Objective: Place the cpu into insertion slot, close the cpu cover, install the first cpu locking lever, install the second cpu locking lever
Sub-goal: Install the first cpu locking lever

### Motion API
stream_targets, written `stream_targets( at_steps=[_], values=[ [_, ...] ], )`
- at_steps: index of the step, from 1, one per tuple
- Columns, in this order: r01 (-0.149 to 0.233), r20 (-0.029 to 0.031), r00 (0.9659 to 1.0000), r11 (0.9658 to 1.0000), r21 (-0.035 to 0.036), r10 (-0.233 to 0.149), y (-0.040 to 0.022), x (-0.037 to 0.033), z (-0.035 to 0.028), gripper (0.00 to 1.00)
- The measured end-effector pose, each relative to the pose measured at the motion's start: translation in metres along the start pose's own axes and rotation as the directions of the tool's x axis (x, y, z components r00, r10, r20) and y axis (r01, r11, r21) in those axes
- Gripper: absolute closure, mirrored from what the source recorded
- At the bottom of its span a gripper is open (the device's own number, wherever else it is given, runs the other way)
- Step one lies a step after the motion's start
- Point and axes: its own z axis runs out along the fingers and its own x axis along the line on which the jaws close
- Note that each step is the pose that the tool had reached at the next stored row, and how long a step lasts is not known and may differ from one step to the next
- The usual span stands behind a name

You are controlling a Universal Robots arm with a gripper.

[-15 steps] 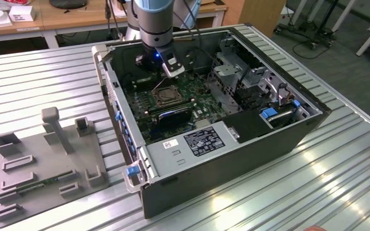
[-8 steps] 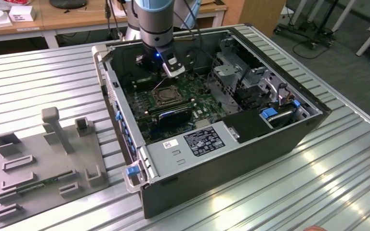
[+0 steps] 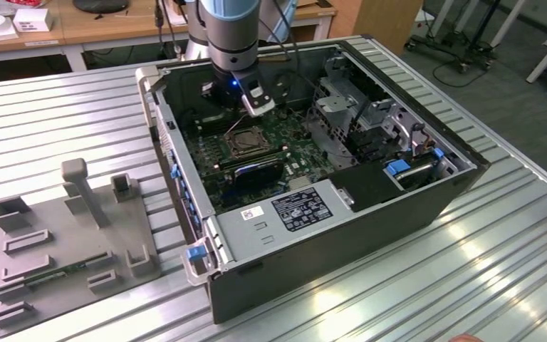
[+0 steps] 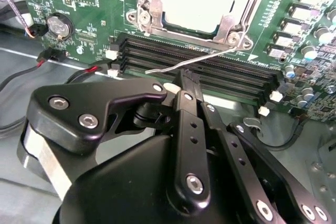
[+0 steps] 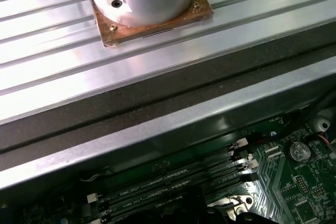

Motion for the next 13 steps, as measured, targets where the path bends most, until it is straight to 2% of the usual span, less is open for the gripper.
stream_targets(
  at_steps=[2, 13],
  values=[
    [-0.001, -0.0012, 1.0, 1.0, -0.0036, 0.001, -0.0003, -0.0014, 0.0, 0.89],
    [-0.001, -0.0013, 1.0, 1.0, -0.0039, 0.001, -0.0021, -0.0041, 0.0005, 0.89]
  ],
)
